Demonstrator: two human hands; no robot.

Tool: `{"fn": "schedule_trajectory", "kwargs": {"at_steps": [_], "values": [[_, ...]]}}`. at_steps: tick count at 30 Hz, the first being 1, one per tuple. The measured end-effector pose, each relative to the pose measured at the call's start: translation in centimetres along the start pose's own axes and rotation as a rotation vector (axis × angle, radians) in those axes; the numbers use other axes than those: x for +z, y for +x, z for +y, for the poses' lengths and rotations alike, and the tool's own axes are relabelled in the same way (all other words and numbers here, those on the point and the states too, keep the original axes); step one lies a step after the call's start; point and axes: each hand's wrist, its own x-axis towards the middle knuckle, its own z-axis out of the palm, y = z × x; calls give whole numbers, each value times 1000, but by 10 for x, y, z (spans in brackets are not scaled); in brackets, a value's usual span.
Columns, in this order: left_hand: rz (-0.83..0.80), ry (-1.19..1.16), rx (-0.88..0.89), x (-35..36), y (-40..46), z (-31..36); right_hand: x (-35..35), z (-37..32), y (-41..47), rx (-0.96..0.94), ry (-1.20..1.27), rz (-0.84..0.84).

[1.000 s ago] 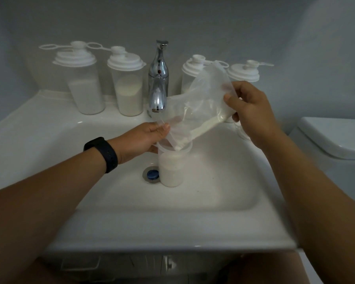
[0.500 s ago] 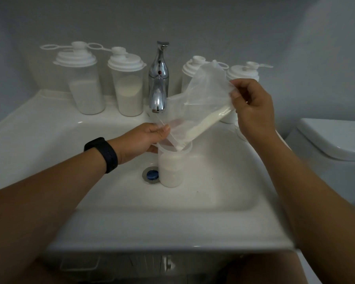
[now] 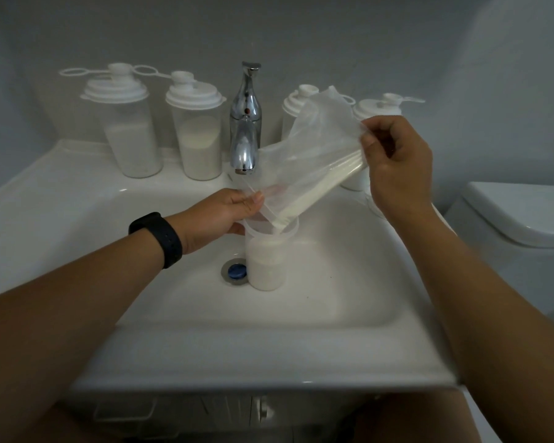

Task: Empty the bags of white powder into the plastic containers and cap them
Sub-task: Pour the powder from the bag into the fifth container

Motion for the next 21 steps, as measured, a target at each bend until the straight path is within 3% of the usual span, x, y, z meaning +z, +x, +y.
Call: {"fn": "schedule_trajectory", "kwargs": {"at_steps": [11,18,21], "values": [[-24,31,16,1,-1,1,-1,-10,-3,-167,50,110],[-4,50,6,1,-1,1,-1,-13,-3,-162,80,136],[-6,59,6,1,-1,1,-1,-11,0,-79,91,85]]}}
